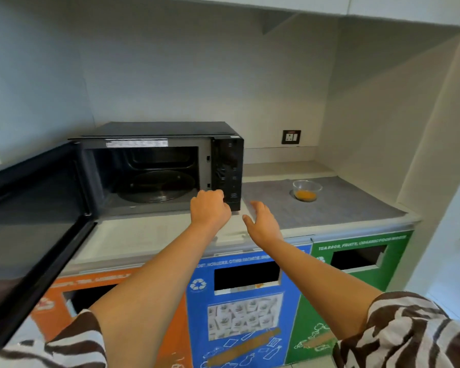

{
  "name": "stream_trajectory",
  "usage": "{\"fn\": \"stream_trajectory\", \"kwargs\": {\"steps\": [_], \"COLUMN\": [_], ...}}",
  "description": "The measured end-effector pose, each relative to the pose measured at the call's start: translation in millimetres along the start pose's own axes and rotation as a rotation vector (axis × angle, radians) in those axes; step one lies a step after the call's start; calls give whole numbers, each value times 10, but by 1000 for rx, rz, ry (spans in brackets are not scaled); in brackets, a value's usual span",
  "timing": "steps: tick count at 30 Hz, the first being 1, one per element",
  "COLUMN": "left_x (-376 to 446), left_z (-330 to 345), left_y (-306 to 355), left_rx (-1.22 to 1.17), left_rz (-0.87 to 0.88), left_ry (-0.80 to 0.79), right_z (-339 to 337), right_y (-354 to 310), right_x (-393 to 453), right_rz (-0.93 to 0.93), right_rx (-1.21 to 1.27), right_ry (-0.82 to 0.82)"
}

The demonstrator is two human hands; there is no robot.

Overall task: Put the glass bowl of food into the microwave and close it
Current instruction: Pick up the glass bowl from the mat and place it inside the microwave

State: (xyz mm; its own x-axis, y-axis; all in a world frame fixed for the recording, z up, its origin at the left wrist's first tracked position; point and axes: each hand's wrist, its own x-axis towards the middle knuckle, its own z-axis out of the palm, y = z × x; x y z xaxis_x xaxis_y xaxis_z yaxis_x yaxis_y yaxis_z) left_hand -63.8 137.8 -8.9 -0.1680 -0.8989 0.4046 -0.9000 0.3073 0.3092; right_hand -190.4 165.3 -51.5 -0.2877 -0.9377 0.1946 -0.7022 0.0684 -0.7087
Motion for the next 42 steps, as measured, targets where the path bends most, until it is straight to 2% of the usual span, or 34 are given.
{"fn": "stream_trajectory", "kwargs": {"steps": [7,14,24,32,38,42], "left_x": [463,919,1892,2646,2915,2953], "left_z": [695,1350,2389,3067,3496,3682], "left_y": [716,1313,1840,1822,1787,1697], "left_rx": [-100,-135,-255,-433,-593,-657], "left_rz": [-45,-50,-35,-153,-183,-185], "left_ry": [-115,-181,-292,-219,-200,-217], "right_z": [-527,-905,-1150,-1202,-1101,-1098], "right_y": [723,1341,2189,2685,2952,2972], "right_x": [491,992,1956,2860,3240,3340], "right_rz": [25,105,253,443,585,578], "right_rx": [20,67,167,328,459,547], "right_ry": [-62,23,193,339,305,178]}}
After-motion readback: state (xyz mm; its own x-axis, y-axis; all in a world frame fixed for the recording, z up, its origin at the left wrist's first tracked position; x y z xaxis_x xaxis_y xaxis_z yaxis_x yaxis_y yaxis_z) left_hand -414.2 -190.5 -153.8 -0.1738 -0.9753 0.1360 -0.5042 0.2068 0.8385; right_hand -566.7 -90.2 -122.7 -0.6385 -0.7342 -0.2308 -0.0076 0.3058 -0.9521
